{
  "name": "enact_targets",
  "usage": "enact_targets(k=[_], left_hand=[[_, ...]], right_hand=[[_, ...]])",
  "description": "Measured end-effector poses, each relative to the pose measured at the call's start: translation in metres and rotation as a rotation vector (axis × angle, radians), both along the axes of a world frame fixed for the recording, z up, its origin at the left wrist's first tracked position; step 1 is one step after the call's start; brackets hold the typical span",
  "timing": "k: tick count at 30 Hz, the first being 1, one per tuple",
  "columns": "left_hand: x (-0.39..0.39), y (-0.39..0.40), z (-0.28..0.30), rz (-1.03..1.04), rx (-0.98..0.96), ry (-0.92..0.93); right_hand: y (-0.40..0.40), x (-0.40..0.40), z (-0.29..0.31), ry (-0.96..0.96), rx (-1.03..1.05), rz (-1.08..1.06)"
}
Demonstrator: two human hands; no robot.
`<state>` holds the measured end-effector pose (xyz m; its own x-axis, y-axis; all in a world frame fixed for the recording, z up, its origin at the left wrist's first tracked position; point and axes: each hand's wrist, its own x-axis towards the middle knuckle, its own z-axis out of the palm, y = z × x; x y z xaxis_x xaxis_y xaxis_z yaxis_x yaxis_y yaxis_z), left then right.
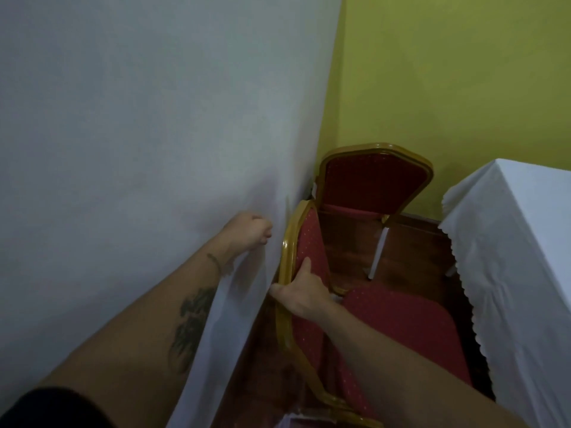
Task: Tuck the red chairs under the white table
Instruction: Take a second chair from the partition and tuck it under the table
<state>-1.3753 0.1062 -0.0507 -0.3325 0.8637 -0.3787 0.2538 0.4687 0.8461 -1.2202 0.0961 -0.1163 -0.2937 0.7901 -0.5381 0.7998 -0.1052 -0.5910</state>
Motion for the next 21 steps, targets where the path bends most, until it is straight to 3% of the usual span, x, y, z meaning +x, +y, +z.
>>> enact_targets(k=[3,8,16,21], left_hand=[[0.027,0.022,0.008,-0.173,-0.098,0.123],[0.055,0.039,-0.001,-0.255,-0.213,0.259],[0.070,0.026,-0.020,-0.163,-0.275,0.035],[0.107,0.006,-0.022,-0.145,-0.272,0.059]], right_hand=[[-0.005,0.004,-0.006,-0.024,-0.052,0.001],[-0.011,0.011,-0.006,-0.017,-0.216,-0.001],[-0.029,0.033,-0.018,0.048,-0.237,0.002],[-0.048,0.072,-0.013,0.014,-0.245,0.057]])
